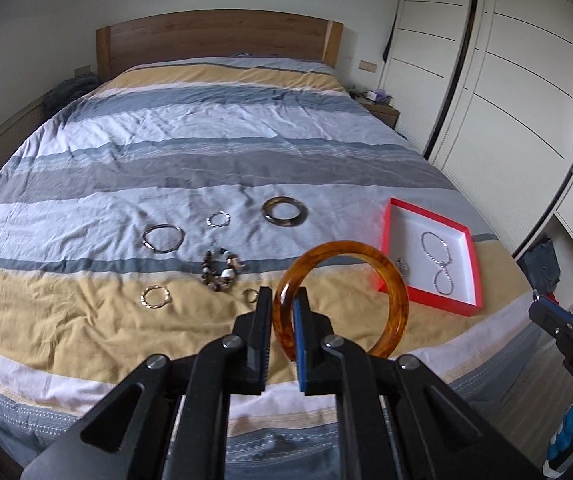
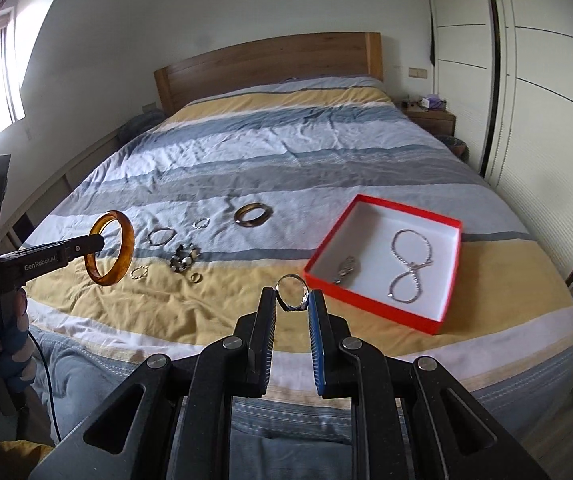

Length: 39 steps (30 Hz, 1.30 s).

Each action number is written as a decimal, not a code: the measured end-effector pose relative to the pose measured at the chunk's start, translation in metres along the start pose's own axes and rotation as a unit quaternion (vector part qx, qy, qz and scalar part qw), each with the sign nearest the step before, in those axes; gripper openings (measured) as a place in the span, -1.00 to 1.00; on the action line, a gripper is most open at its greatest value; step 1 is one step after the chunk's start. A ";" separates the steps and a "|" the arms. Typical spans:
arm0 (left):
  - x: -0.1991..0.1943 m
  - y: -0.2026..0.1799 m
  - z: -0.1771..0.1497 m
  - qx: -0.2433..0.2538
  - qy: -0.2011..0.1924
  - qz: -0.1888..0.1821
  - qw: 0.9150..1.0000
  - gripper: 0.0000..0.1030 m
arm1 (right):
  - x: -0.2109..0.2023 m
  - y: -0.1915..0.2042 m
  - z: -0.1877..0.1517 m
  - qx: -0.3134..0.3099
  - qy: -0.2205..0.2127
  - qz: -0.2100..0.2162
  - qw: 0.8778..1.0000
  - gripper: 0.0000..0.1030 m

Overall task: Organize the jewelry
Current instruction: 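Carry the ring into the red box and open the right gripper while the left carries the bangle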

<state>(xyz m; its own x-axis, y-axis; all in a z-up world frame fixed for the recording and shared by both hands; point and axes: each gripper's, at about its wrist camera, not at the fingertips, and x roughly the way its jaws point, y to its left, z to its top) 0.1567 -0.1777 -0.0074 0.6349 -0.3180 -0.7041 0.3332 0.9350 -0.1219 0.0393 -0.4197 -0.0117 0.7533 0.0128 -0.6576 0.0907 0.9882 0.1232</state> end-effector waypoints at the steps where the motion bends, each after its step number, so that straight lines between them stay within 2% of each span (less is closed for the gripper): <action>1: 0.002 -0.009 0.003 0.004 0.000 -0.005 1.000 -0.83 | -0.003 -0.008 0.002 0.002 -0.002 -0.005 1.000 -0.69; 6: 0.023 -0.038 0.019 0.012 0.010 -0.017 1.000 -0.83 | 0.000 -0.046 0.016 0.014 -0.007 -0.026 1.000 -0.69; 11: 0.066 -0.076 0.040 0.031 0.027 -0.030 0.999 -0.83 | 0.021 -0.080 0.032 0.020 -0.006 -0.039 0.999 -0.69; 19: 0.165 -0.138 0.062 0.069 0.067 -0.045 0.994 -0.83 | 0.102 -0.142 0.057 0.033 0.016 -0.050 0.998 -0.69; 25: 0.241 -0.174 0.058 0.098 0.102 -0.046 0.989 -0.83 | 0.178 -0.179 0.066 0.035 0.052 -0.049 0.997 -0.69; 29: 0.274 -0.191 0.052 0.121 0.116 -0.045 0.985 -0.83 | 0.219 -0.197 0.065 0.033 0.079 -0.046 0.995 -0.69; 39: 0.311 -0.201 0.034 0.136 0.144 -0.044 0.979 -0.81 | 0.277 -0.221 0.066 0.023 0.127 -0.059 0.990 -0.69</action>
<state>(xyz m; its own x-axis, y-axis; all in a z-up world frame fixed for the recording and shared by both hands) 0.3109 -0.4704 -0.1781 0.3855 -0.3011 -0.8722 0.5752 0.8175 -0.0280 0.2711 -0.6444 -0.1720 0.5473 -0.0592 -0.8348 0.2028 0.9772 0.0637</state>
